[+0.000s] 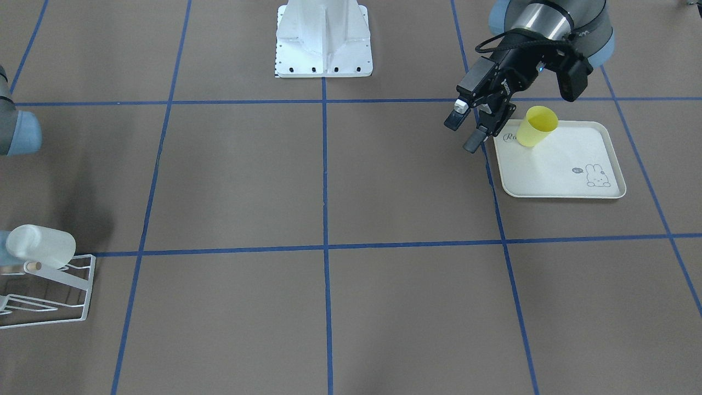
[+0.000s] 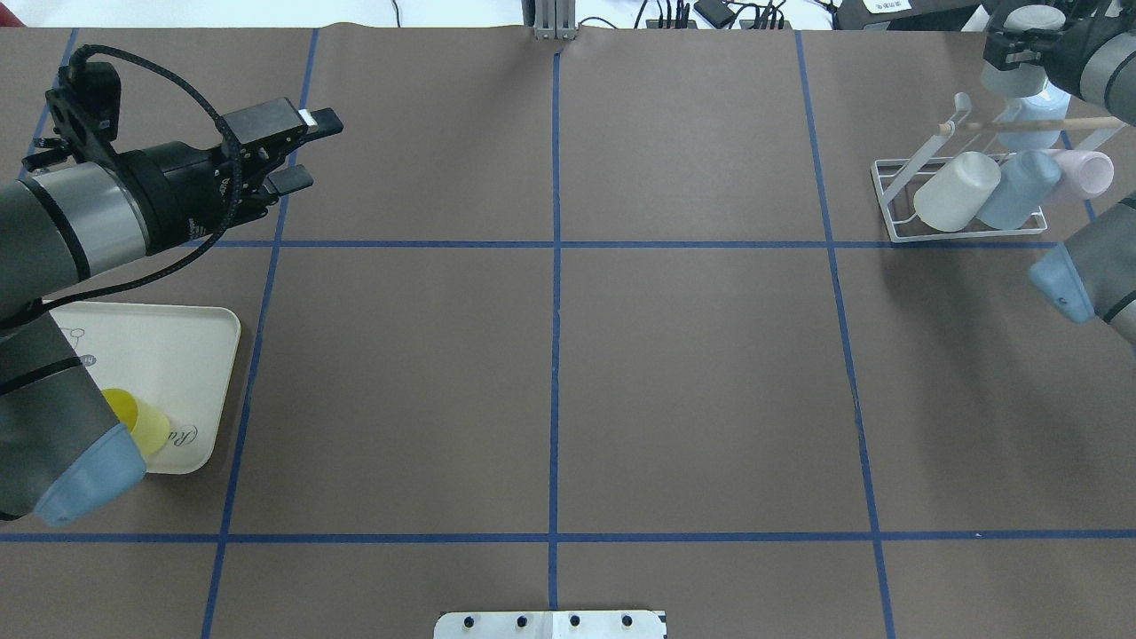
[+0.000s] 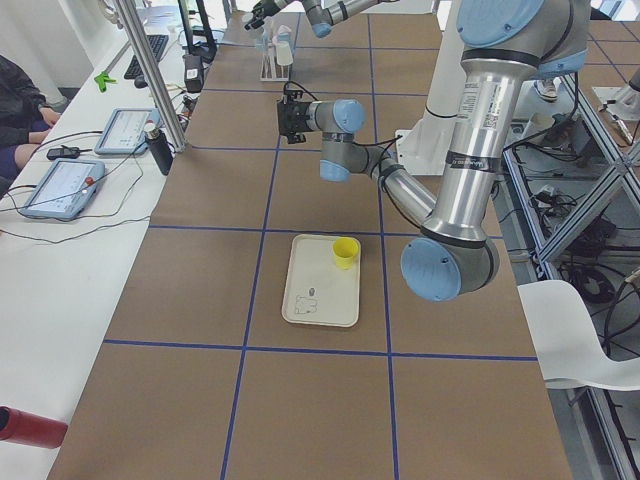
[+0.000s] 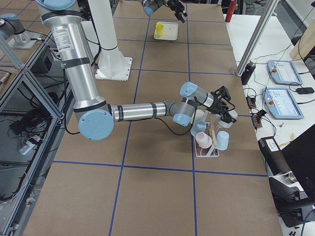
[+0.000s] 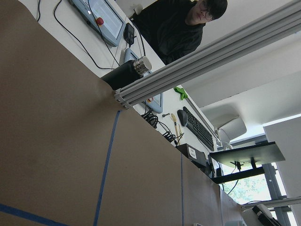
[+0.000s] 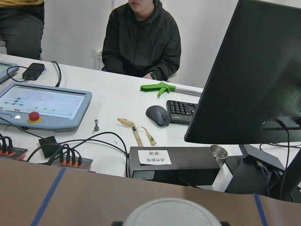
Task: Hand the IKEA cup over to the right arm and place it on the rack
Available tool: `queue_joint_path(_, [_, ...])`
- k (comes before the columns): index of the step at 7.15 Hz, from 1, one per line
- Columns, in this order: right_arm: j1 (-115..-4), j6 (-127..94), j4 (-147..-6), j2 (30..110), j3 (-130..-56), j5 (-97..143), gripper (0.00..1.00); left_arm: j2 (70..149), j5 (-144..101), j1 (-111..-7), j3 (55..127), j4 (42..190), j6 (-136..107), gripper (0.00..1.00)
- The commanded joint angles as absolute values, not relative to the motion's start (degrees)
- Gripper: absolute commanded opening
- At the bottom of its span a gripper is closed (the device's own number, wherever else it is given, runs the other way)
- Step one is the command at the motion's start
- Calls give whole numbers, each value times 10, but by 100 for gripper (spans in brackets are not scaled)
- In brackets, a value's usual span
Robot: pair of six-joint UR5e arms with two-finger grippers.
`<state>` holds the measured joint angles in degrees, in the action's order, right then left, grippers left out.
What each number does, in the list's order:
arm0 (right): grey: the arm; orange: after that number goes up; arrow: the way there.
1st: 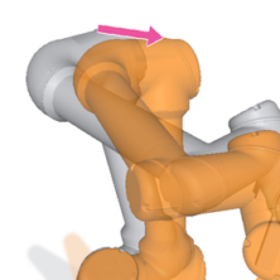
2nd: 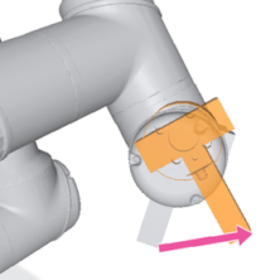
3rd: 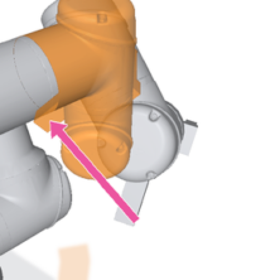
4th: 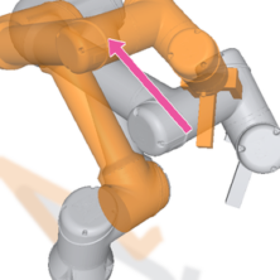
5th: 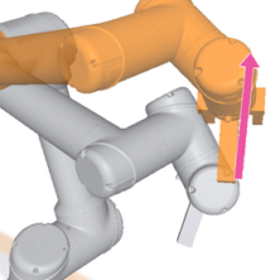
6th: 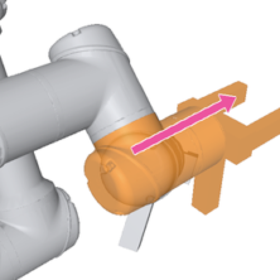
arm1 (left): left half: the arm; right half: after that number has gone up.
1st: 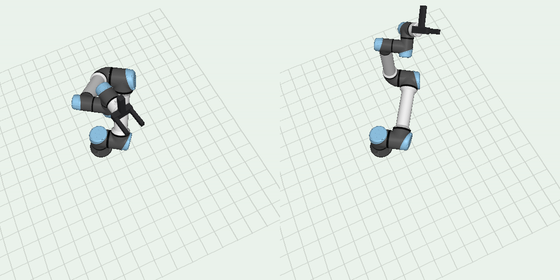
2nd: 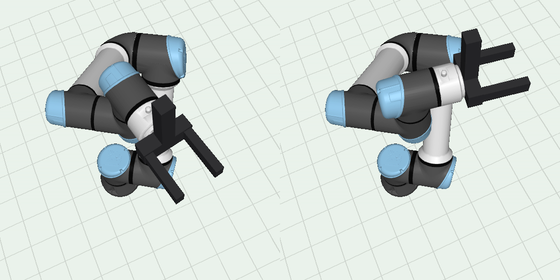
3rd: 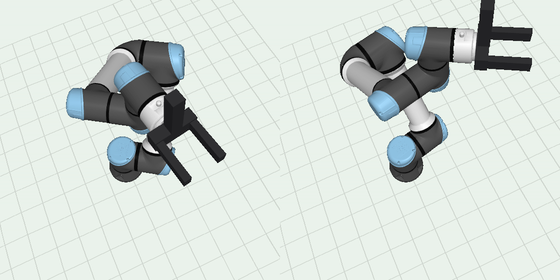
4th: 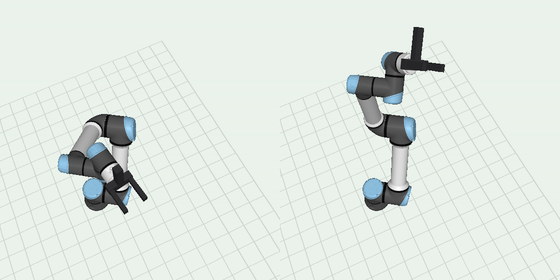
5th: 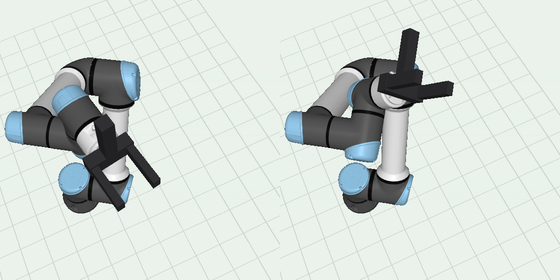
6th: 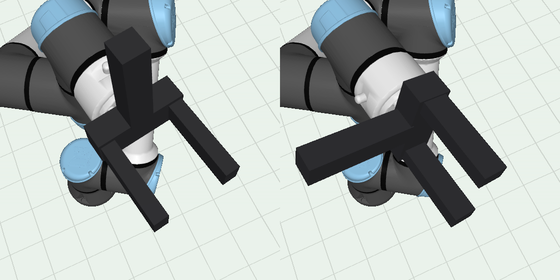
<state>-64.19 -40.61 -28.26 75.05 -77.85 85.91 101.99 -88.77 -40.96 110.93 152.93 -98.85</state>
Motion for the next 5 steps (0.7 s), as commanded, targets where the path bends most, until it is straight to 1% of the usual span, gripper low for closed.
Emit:
queue_joint_path(1, [-642, -407, -282, 753, -775, 870, 0, 1020, -889, -409, 1107, 1529, -989, 100])
queue_joint_path(5, [-634, -409, -282, 761, -773, 895, 0, 1020, -888, -409, 1105, 1529, -991, 100])
